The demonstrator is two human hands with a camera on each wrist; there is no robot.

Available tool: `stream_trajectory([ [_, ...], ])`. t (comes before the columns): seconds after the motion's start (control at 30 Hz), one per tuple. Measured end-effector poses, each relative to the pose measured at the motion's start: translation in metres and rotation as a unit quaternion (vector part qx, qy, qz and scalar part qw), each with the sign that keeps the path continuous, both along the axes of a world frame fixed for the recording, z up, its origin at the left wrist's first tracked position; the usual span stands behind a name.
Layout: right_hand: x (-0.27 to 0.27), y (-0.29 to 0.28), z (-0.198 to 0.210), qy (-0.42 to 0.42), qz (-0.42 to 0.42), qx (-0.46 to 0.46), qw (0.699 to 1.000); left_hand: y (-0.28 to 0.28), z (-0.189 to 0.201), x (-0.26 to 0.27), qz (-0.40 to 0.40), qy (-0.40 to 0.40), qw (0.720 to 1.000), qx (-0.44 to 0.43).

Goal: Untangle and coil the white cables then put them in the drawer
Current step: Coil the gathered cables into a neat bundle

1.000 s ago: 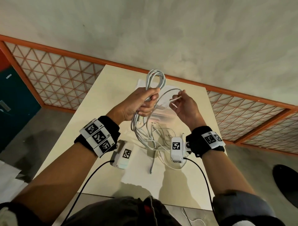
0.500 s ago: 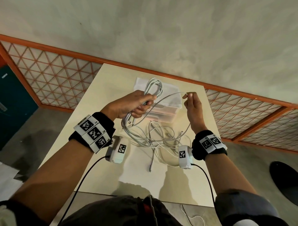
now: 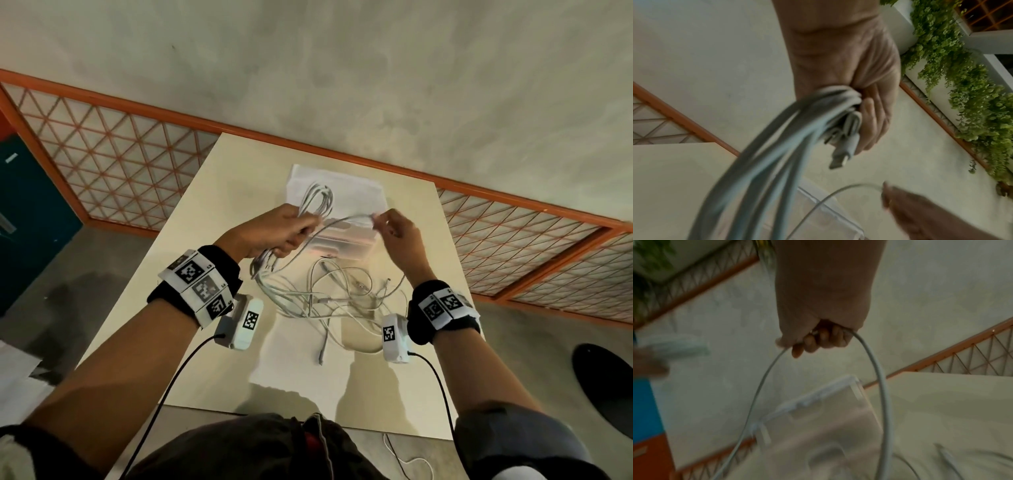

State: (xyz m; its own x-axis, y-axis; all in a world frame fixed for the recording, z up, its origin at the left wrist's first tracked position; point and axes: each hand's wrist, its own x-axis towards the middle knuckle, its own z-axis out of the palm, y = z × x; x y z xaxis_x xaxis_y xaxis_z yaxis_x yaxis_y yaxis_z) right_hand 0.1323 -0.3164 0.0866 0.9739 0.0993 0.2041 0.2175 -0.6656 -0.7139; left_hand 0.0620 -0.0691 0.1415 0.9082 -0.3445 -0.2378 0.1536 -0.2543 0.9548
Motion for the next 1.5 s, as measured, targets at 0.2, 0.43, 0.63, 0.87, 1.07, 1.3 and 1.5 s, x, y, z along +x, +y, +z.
stream_trajectory([
  [0.2, -0.032, 0.006, -0.067, 0.208, 0.124, -0.142, 0.96, -0.003, 0.001, 0.004, 0.01, -0.052, 0.998, -0.038],
  [0.43, -0.056, 0.021, -0.091, 0.272, 0.206, -0.26, 0.903, -0.003, -0.002, 0.006, 0.014, -0.068, 0.997, -0.046],
  [0.63, -0.068, 0.015, -0.102, 0.244, 0.201, -0.316, 0.894, 0.004, -0.001, 0.005, 0.018, -0.074, 0.995, -0.057],
  [0.87, -0.052, 0.01, -0.071, 0.234, 0.225, -0.257, 0.91, 0.01, 0.002, 0.009, 0.042, -0.086, 0.994, -0.059],
  [1.07, -0.031, -0.021, -0.059, 0.206, 0.04, -0.314, 0.926, 0.01, 0.006, 0.011, 0.046, -0.084, 0.992, -0.085],
  [1.3, -0.019, -0.032, -0.055, 0.347, 0.046, -0.329, 0.877, 0.008, 0.012, 0.009, 0.039, -0.088, 0.991, -0.09],
  [1.5, -0.027, 0.016, -0.007, 0.388, 0.217, -0.21, 0.871, 0.0, 0.016, 0.008, 0.06, -0.097, 0.983, -0.142],
])
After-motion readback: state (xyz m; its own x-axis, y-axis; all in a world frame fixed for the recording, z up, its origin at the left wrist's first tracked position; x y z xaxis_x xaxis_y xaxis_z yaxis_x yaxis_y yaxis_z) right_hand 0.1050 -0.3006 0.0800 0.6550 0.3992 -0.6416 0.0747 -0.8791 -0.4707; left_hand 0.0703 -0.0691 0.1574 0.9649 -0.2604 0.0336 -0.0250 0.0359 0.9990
